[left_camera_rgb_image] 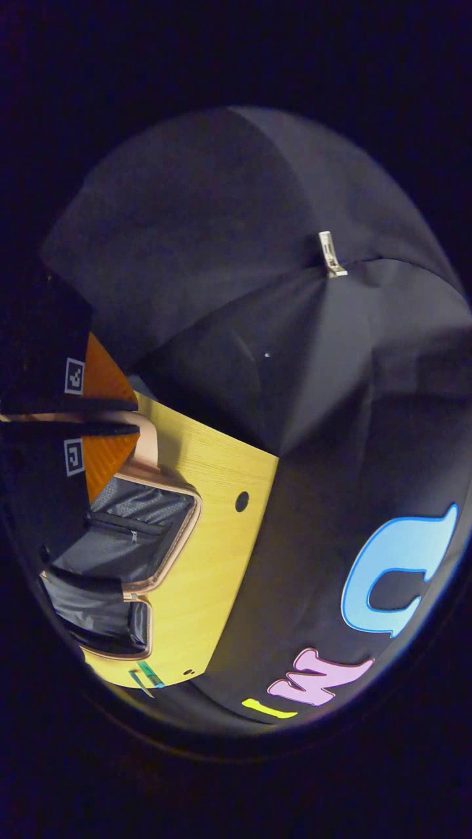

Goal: First open the suitcase, pack the skin care products into it, and then close the suitcase.

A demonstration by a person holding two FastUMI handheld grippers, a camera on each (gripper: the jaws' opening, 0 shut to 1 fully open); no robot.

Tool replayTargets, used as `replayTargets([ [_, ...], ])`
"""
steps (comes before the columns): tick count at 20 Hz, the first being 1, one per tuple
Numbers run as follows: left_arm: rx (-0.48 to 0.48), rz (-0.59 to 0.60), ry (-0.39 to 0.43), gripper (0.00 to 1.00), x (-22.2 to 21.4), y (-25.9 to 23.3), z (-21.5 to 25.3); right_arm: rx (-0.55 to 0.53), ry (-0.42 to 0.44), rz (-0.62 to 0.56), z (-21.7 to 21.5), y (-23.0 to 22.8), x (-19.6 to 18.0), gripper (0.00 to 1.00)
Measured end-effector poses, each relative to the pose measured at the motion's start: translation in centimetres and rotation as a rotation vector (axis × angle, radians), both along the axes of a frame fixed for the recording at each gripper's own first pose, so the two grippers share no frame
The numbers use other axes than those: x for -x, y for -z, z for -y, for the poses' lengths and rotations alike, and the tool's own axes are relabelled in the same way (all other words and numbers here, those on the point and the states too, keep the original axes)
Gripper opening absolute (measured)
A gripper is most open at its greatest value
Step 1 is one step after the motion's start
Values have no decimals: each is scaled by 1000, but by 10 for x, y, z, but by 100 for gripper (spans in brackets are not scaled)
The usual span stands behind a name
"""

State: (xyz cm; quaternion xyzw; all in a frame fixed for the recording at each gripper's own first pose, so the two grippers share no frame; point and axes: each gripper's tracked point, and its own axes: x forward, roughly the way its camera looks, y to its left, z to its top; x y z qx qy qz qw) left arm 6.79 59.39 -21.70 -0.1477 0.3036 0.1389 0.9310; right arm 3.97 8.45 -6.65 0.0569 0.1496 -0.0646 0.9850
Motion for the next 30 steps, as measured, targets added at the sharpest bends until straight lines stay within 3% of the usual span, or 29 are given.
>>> replayTargets([
  [1, 0, 0, 7, 10, -3, 12, 2, 2, 16, -11, 2, 1, 4, 100],
  [4, -31, -28, 10, 10, -7, 33, 1, 20, 49, -31, 6, 6, 16, 96],
  [6, -109, -33, -19, 20, -6, 37, -13, 22, 65, -50, 9, 11, 22, 96],
  [7, -140, 3, -40, 19, -10, 30, -23, 18, 70, -56, 9, 12, 23, 97],
  [9, -115, 79, -65, 31, -18, 10, -26, 22, 77, -59, 10, 15, 24, 92],
  [10, -86, 122, -59, 27, -21, -5, -21, 29, 78, -57, 10, 16, 23, 96],
  [12, -93, 192, -56, 74, -18, -37, -10, 43, 67, -55, 9, 21, 23, 100],
  [13, -117, 223, -47, 97, -15, -51, -1, 51, 61, -54, 9, 23, 21, 96],
  [17, -142, 339, 55, 96, -8, -105, 80, 43, 48, -55, 9, 36, 13, 96],
  [22, -130, 433, 297, 96, -4, -145, 237, 51, 29, -59, 19, 51, 4, 96],
  [24, -107, 441, 410, 96, -4, -149, 309, 47, 18, -71, 25, 60, 3, 96],
  [30, -42, 407, 616, 96, -6, -132, 457, 46, -24, -103, 42, 81, 3, 96],
])
